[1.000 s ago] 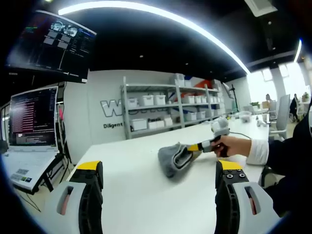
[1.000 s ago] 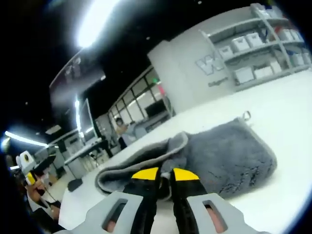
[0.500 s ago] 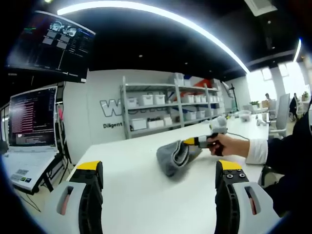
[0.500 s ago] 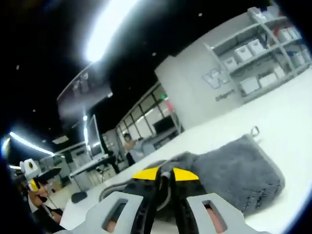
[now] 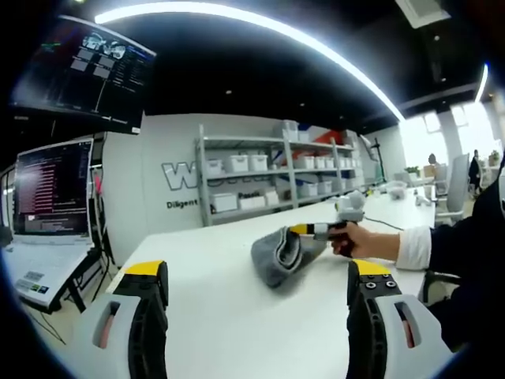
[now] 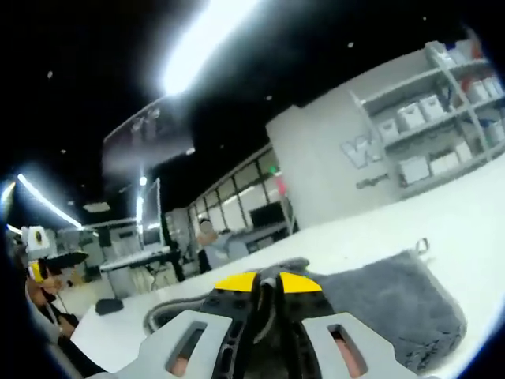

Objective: Open the folded towel by lifting each exposed corner and separating the folded layers until the towel lies flat within the target outline without major curled edges

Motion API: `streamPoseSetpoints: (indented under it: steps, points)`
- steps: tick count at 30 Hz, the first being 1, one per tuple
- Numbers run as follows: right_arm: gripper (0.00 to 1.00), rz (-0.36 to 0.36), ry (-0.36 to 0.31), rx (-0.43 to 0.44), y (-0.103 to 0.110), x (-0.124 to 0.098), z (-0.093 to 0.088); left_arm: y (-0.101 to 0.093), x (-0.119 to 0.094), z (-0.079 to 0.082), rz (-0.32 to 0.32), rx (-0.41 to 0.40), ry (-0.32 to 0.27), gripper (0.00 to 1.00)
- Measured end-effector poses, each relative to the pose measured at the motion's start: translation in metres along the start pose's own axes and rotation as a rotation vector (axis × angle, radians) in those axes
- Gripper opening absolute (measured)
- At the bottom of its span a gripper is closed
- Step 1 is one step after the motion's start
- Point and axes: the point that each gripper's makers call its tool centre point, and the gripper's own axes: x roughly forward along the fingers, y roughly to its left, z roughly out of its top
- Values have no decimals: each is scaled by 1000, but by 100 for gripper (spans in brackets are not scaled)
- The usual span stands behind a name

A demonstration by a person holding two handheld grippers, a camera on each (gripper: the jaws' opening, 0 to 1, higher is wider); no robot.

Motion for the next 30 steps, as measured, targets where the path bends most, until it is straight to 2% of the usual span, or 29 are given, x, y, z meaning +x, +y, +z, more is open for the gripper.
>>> streamPoseSetpoints:
  steps: [6,16,20,25,30]
  points:
    - [4,2,-6,-116,10,8,0,2,0,-1,5,-6,-1,92]
    - [3,-18,-32,-148,0,24,3,0,1,-2,1,-3,3,92]
    - [2,-28,-20,-241,-1,27,2,1,1,-2,1,-1,4,92]
    - [2,-27,-29,-255,3,34,3,2,1,-3,6,-2,5,92]
    - [2,-26,-14,-341,13,41,2,3,4,-6,5,-9,9,92]
